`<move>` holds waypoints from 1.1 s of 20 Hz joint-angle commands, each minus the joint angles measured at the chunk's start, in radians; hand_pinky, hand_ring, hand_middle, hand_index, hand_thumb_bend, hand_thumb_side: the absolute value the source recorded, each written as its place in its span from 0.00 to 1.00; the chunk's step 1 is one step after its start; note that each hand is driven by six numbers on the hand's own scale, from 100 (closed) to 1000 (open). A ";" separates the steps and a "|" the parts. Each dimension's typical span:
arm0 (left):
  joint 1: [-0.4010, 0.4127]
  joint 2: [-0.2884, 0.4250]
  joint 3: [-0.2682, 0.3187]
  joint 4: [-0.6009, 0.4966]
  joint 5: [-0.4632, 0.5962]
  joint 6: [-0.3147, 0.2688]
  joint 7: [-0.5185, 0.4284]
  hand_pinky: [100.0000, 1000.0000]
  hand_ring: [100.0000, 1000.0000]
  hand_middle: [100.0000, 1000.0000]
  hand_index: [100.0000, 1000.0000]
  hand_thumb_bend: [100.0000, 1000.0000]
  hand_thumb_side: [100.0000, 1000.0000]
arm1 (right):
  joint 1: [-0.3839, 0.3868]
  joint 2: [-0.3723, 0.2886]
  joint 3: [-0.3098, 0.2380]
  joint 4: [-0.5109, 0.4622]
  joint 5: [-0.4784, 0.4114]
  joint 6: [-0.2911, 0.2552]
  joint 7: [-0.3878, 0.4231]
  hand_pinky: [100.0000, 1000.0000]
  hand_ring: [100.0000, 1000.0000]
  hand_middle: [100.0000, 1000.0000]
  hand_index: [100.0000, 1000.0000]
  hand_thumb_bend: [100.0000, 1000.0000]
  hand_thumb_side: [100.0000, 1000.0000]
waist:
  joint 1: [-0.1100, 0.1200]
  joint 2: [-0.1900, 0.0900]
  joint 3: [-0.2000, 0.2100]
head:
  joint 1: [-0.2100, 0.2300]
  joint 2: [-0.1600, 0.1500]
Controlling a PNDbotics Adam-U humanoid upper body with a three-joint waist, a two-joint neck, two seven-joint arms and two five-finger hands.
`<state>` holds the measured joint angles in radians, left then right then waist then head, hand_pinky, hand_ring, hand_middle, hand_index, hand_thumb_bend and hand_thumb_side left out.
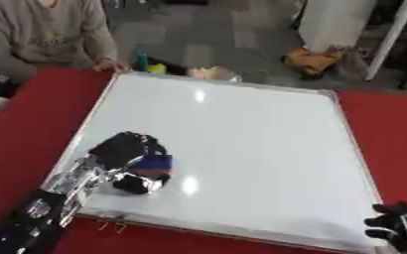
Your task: Wipe the whiteboard clean with a brush.
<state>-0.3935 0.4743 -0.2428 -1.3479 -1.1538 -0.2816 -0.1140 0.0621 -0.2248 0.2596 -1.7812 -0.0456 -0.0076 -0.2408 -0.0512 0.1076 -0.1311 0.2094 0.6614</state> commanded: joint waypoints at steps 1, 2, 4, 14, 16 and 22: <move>0.002 0.000 -0.004 0.016 -0.007 0.015 0.004 0.54 0.49 0.52 0.77 0.50 0.71 | -0.006 -0.011 -0.003 -0.012 0.002 -0.002 0.000 0.55 0.59 0.42 0.65 0.00 0.87 | 0.001 -0.003 -0.003 | 0.004 -0.010; 0.002 0.000 0.000 0.021 -0.013 0.021 0.010 0.54 0.49 0.52 0.77 0.51 0.70 | -0.006 -0.011 -0.003 -0.012 0.002 -0.002 0.000 0.55 0.59 0.42 0.65 0.00 0.87 | 0.001 -0.002 -0.003 | 0.005 -0.010; 0.003 0.001 0.012 0.034 -0.028 0.037 0.024 0.54 0.49 0.52 0.77 0.51 0.70 | -0.006 -0.011 -0.003 -0.012 0.002 -0.002 -0.001 0.55 0.59 0.42 0.65 0.00 0.87 | 0.001 -0.002 -0.002 | 0.006 -0.010; 0.006 0.016 0.099 0.166 -0.124 0.138 0.114 0.55 0.50 0.55 0.76 0.57 0.68 | -0.005 -0.011 -0.006 -0.011 0.002 -0.003 -0.003 0.55 0.59 0.42 0.65 0.00 0.87 | 0.002 -0.004 0.001 | 0.009 -0.013; 0.007 0.019 0.118 0.194 -0.138 0.156 0.132 0.55 0.51 0.55 0.76 0.58 0.67 | -0.005 -0.011 -0.006 -0.011 0.001 -0.003 -0.003 0.56 0.59 0.42 0.65 0.00 0.87 | 0.002 -0.004 0.002 | 0.009 -0.013; 0.004 0.036 0.187 0.262 -0.143 0.231 0.183 0.54 0.50 0.55 0.76 0.57 0.65 | -0.003 -0.011 -0.008 -0.010 0.002 -0.003 -0.005 0.56 0.59 0.42 0.65 0.00 0.87 | 0.002 -0.005 0.005 | 0.008 -0.013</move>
<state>-0.4062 0.4776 -0.0655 -1.1518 -1.2679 -0.0717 0.0706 0.0624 -0.2248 0.2592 -1.7811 -0.0456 -0.0094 -0.2428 -0.0475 0.1021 -0.1287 0.2152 0.6572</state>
